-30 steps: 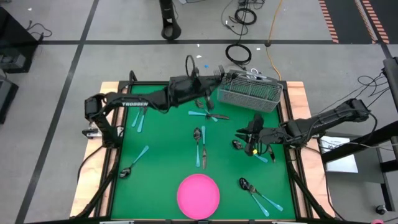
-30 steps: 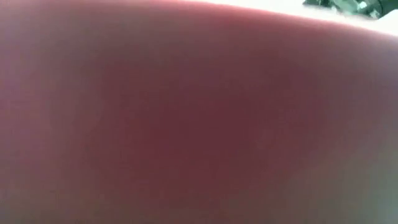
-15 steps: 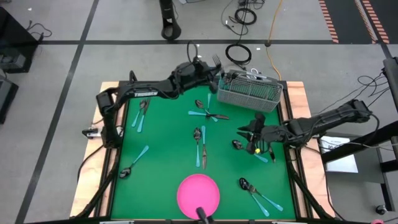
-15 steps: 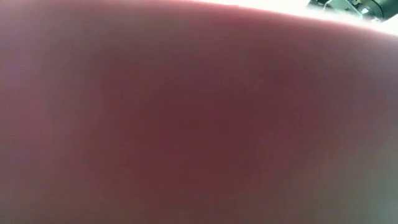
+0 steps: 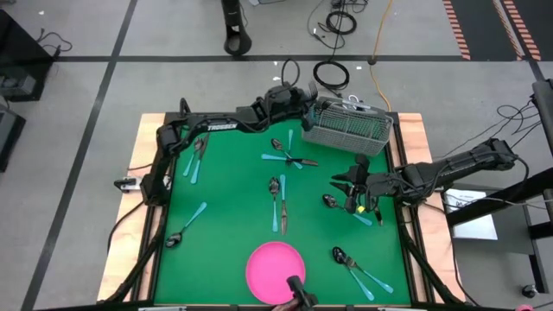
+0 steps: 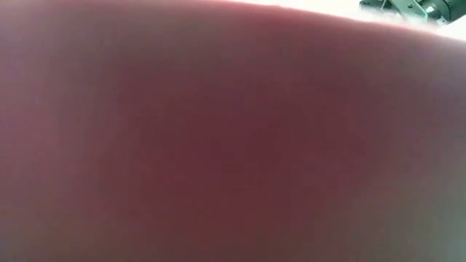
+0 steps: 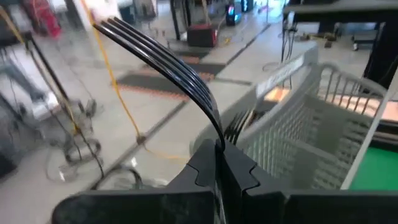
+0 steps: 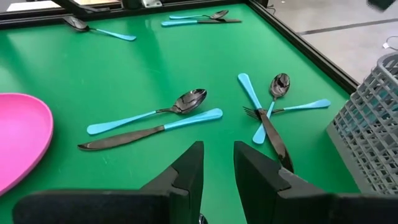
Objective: Sort silverware
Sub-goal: Put the blue fork into the utensil holder
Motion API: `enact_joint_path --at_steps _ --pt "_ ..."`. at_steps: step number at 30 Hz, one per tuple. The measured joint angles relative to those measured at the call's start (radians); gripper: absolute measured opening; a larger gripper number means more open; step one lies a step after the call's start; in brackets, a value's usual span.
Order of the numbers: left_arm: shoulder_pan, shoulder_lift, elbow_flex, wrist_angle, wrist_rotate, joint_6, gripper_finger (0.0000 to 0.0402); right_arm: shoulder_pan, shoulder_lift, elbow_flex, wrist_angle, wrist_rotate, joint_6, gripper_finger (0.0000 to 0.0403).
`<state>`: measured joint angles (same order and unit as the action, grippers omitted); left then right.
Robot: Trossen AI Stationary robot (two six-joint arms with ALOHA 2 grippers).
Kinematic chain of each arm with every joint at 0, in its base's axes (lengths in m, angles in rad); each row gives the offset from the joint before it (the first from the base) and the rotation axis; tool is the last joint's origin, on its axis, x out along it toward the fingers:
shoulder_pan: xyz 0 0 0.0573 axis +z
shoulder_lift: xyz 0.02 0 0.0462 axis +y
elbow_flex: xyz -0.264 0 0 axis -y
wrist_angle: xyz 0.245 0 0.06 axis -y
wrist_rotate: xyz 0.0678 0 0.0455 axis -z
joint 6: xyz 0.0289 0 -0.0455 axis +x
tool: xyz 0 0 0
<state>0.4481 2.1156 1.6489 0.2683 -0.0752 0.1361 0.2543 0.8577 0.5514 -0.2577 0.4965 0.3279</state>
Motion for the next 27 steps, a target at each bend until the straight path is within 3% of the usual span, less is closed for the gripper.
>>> enact_joint_path --at_steps 9,19,27 --pt "0.0 0.003 0.0 -0.066 0.039 -0.052 0.0002 0.0 0.0 0.0 -0.005 0.0 -0.001 0.0077" --pt "-0.013 0.001 0.0 -0.08 0.074 -0.052 0.0066 0.0 0.0 0.0 -0.002 -0.001 0.008 0.0077" --pt "-0.009 -0.077 0.0 -0.188 0.071 -0.054 0.0087 0.0 0.0 0.0 -0.001 -0.005 0.011 0.0077"
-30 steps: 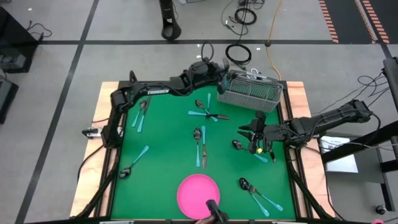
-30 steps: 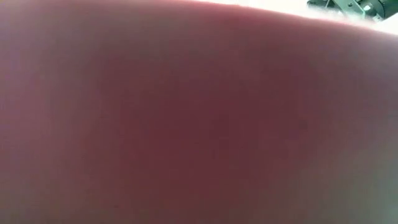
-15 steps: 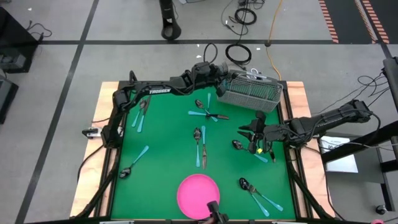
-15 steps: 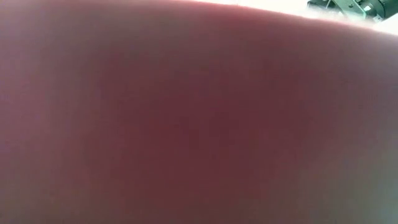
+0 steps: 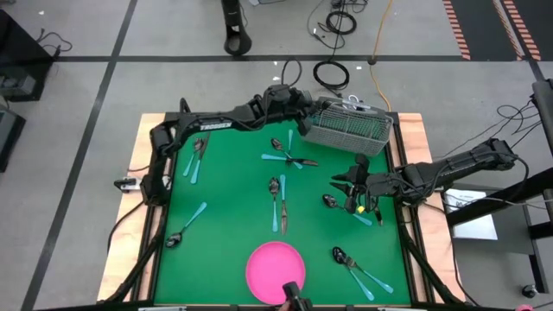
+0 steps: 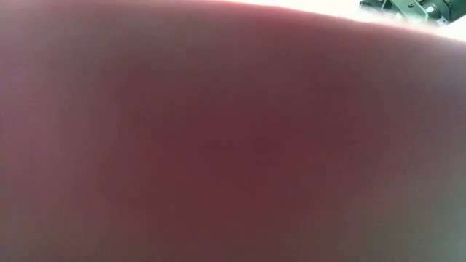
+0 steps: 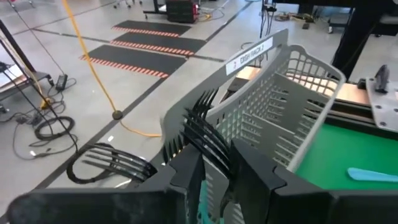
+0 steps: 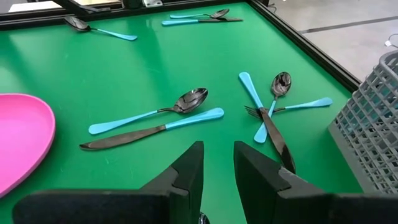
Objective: Sort silverware
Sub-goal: Put the blue fork into the utensil holder
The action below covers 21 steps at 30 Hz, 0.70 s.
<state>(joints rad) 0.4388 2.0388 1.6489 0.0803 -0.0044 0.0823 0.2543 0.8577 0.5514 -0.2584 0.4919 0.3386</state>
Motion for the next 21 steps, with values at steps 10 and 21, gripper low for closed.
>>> enact_joint_path --at_steps 10,21 --pt "0.05 -0.145 0.0 -0.332 0.033 -0.077 0.0089 0.0 0.0 0.0 0.001 0.0 0.019 0.0077" --pt "0.067 -0.155 0.0 -0.316 0.078 -0.068 0.0089 0.0 0.0 0.0 0.026 0.0 0.035 0.0077"
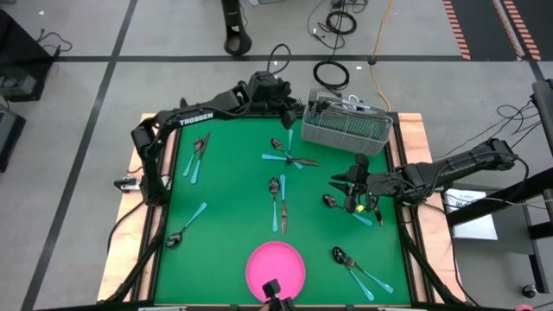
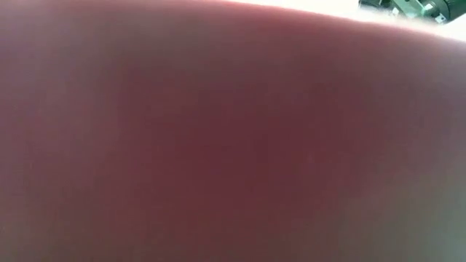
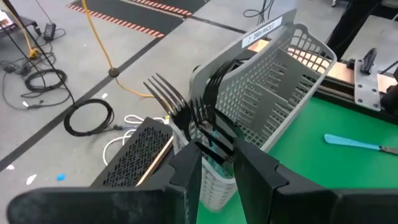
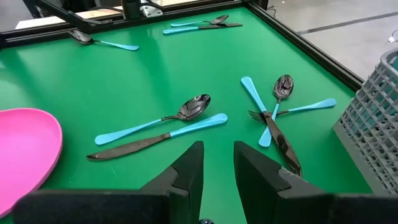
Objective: Sort silverware
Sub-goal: Put the blue fork into the utensil holder
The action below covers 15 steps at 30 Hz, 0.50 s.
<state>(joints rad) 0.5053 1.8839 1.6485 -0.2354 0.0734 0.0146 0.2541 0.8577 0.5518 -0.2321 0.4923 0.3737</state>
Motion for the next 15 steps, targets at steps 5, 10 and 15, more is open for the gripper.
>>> enact_joint_path --at_steps 5,10,15 --pt "-0.004 0.0 0.0 0.041 0.005 0.046 0.0089 0.0 0.0 0.0 0.004 0.0 -0.009 0.0077" --pt "-0.008 0.009 0.0 0.102 0.008 0.045 0.0089 0.0 0.0 0.0 0.004 0.0 -0.02 0.0077" --pt "-0.011 0.044 -0.001 0.099 0.014 0.044 0.0089 0.0 0.0 0.0 0.005 0.0 -0.034 0.0077"
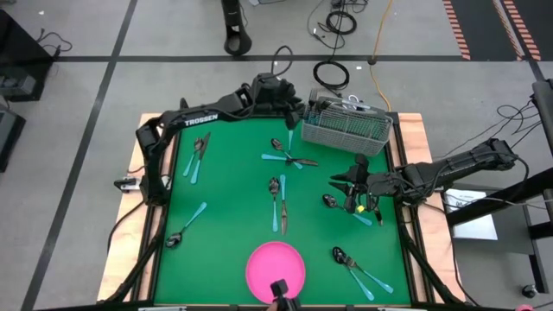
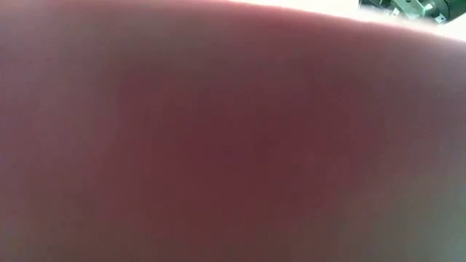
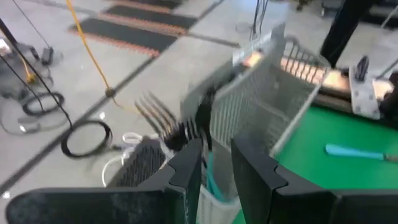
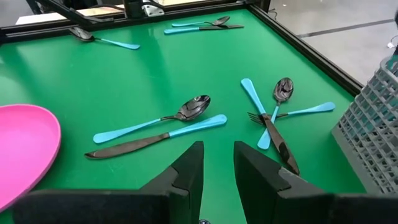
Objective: Sort silverware
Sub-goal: Put the blue fork into the utensil holder
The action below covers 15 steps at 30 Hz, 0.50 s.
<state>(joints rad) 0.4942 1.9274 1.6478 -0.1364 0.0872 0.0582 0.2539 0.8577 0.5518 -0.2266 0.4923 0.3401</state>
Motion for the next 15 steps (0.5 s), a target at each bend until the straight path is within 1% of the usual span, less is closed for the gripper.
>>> enact_joint_path --at_steps 7,11,15 --pt "0.011 0.008 0.0 0.008 -0.001 -0.001 0.0089 0.0 0.0 0.0 0.01 -0.002 -0.008 0.0077" --pt "0.016 0.007 0.0 0.003 -0.012 -0.003 0.0089 0.0 0.0 0.0 0.015 -0.024 -0.015 0.0077" --pt "0.021 -0.018 0.0 -0.032 -0.012 -0.027 0.0089 0.0 0.0 0.0 0.015 -0.026 -0.015 0.0077"
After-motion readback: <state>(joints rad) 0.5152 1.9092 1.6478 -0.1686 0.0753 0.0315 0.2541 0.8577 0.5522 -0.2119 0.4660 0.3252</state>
